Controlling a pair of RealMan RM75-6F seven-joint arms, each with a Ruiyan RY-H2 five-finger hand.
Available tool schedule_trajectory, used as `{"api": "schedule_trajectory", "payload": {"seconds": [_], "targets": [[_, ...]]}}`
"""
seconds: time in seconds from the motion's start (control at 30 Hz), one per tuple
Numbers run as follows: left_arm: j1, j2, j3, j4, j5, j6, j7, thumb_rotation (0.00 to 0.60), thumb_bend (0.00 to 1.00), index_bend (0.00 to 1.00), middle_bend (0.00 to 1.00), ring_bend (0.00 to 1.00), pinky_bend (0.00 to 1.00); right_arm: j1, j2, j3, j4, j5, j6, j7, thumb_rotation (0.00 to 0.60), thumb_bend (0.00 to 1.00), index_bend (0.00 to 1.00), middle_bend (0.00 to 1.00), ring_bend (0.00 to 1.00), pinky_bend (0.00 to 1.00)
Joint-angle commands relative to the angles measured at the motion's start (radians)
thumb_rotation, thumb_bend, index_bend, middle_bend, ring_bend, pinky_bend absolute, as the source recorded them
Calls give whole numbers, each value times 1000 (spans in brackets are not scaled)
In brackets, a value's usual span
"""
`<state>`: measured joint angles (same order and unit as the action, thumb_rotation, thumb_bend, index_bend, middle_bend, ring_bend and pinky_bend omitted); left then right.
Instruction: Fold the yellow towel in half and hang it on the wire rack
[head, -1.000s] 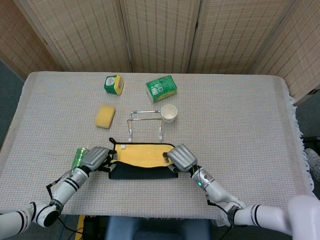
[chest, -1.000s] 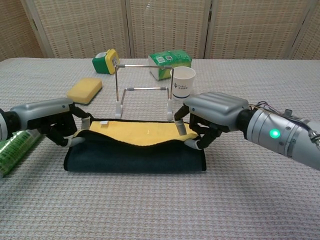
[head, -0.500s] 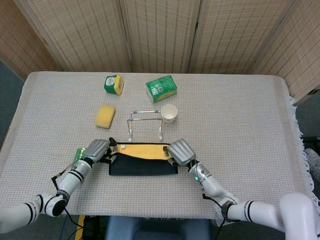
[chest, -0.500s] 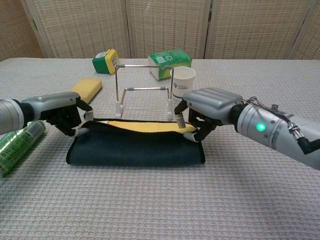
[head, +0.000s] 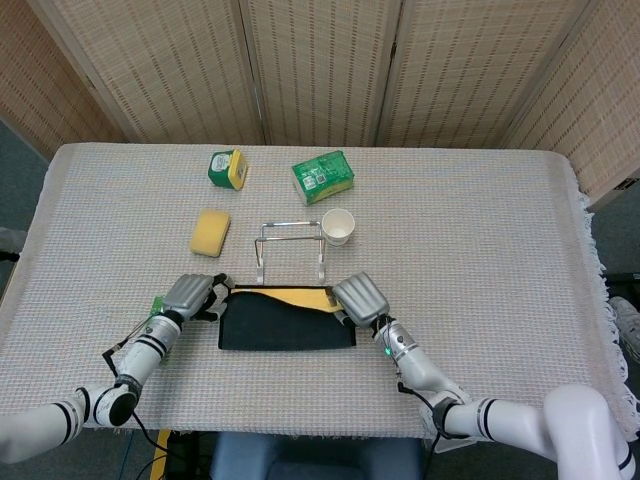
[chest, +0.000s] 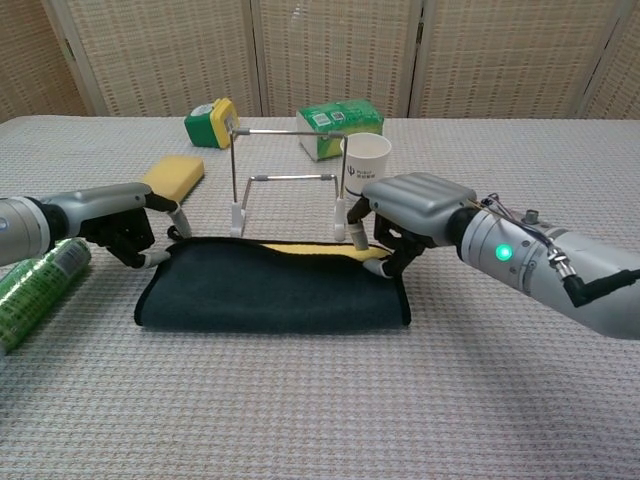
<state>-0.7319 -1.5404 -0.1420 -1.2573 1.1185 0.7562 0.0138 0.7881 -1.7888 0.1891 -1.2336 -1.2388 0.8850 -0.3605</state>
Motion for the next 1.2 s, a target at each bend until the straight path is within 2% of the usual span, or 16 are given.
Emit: {"api": "schedule_trajectory", "payload": {"seconds": [0.03, 0.2, 0.3, 0.57, 0.83, 0.93, 1.13, 1.2], "targets": [[14, 7, -4, -16, -9, 27, 7, 600, 450, 194, 942, 917, 948, 7, -13, 3, 20, -1, 5, 3, 600, 408, 601, 939, 1000, 1000], [36, 15, 5, -29, 26, 87, 22, 600, 442, 101, 939, 913, 947, 19, -31, 1, 60, -21, 16, 8, 600, 409, 601, 939, 1000, 1000], [54, 20, 5, -45, 45, 127, 12, 600, 443, 81, 938, 913, 947, 26, -40, 1, 81, -24, 14, 11, 600, 409, 601, 939, 1000, 1000], [94, 52, 15, -91, 92, 196, -6, 600, 443, 78, 938, 913, 947, 45, -69, 13, 138, -8, 2, 2, 600, 410, 601, 939, 1000, 1000], [116, 75, 24, -115, 111, 214, -20, 600, 443, 77, 938, 913, 947, 57, -89, 22, 183, 14, -16, 1, 600, 409, 600, 933, 1000, 1000], [121, 78, 25, -116, 116, 218, -23, 600, 442, 77, 938, 913, 946, 60, -92, 24, 190, 15, -18, 10, 600, 409, 495, 927, 1000, 1000], [131, 85, 29, -125, 126, 224, -25, 600, 442, 78, 938, 913, 946, 56, -79, 20, 174, 15, -22, 25, 600, 409, 136, 906, 1000, 1000], [133, 87, 29, -128, 128, 227, -25, 600, 442, 78, 938, 913, 946, 54, -72, 19, 166, 11, -18, 29, 600, 409, 78, 903, 1000, 1000]]}}
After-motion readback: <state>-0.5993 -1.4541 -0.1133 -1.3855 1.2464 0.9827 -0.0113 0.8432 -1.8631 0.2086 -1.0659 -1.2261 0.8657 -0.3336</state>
